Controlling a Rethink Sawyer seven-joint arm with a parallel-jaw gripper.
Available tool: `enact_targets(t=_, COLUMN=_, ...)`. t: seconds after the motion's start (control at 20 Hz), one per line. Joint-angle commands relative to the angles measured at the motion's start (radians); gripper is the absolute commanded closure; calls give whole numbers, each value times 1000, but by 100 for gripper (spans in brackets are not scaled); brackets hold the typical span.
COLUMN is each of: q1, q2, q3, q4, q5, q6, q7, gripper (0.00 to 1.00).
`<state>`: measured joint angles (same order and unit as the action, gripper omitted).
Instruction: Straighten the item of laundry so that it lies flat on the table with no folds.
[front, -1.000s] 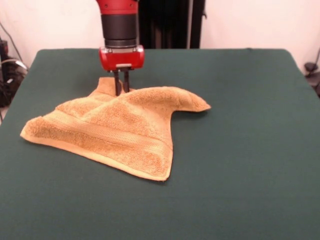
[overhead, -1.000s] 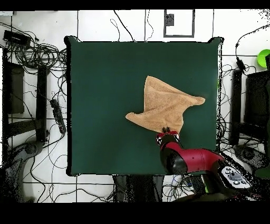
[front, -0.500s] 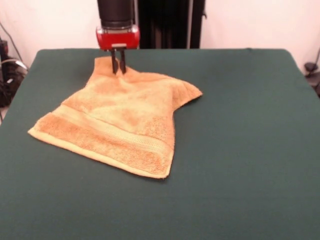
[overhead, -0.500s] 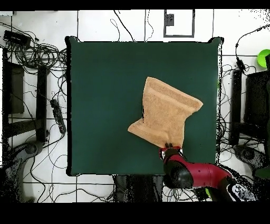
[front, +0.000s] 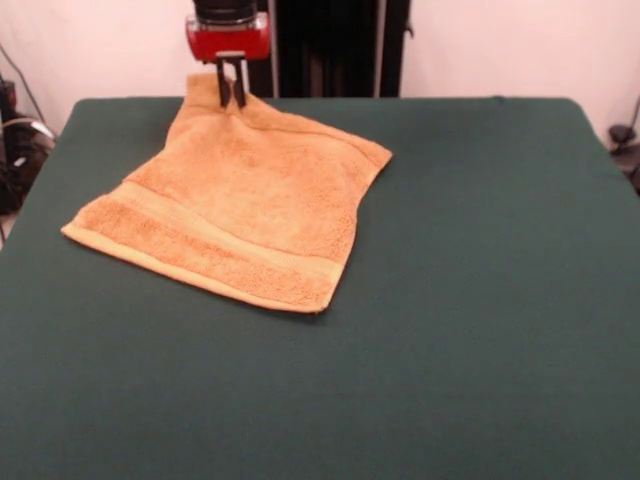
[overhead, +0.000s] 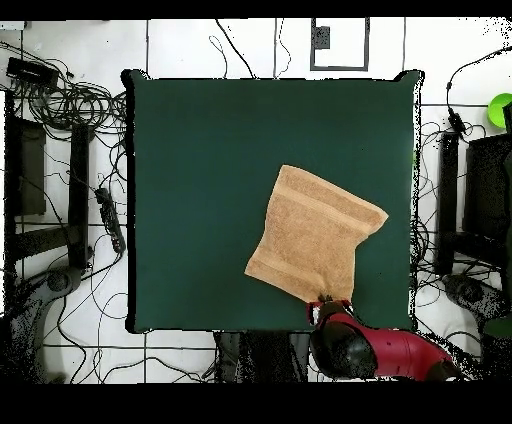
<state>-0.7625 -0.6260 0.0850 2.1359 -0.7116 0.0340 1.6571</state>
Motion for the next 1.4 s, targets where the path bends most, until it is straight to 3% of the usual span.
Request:
enact_targets(t=0.05, q1=1, q2=-2, q3=127, q4=39, q5=27, q6=133, q7=37, gripper=100)
enact_targets(t=0.3, q1=-6, q2=16, q3=136, q4=25, q5=18, q6=125, q7=31, gripper=100)
enact_targets(t=0.35, q1=-11, q2=18, q3=141, q4=25, q5=14, q6=113, q7=34, gripper=0)
enact_targets(t=1.05, q1=12, q2=34, q3=154, q4=10, q5=14, q6=87, q7=55, gripper=0)
enact_targets(t=1.4, q1=84, q2=59, q3=130, q4=-4, q5=36, q6=16, q7=119, gripper=0)
